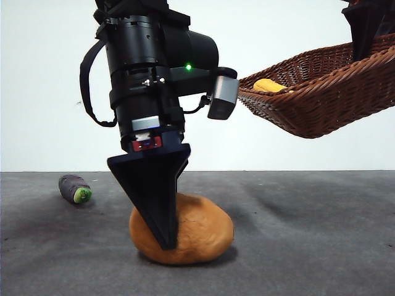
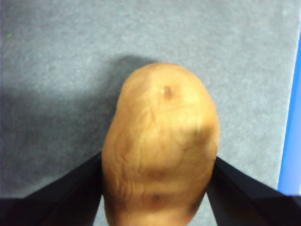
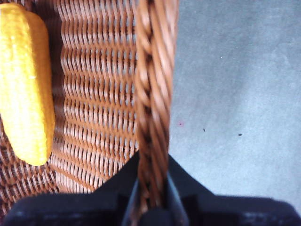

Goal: Help me put the vegetables on the table into the basket

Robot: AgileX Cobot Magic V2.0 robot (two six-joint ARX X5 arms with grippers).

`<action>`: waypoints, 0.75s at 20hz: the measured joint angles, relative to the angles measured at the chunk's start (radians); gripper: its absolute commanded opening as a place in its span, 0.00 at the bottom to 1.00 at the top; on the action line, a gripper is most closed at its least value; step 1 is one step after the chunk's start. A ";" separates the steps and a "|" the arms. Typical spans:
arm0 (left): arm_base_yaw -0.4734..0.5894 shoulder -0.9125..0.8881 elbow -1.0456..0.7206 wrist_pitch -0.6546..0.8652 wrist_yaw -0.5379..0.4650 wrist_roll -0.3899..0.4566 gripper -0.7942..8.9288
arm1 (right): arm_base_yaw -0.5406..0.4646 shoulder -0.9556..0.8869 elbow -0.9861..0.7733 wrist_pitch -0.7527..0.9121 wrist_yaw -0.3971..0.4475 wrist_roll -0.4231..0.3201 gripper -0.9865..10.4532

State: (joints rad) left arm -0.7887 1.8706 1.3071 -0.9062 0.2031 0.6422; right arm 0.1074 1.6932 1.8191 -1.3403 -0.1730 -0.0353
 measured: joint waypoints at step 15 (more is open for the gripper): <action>-0.040 -0.448 0.064 0.060 0.237 -0.516 0.07 | 0.014 0.000 0.000 -0.005 0.033 0.035 0.07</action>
State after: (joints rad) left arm -0.8291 1.4227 1.3712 -0.8467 0.4397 0.1261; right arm 0.1219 1.6932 1.8187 -1.3449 -0.1398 -0.0002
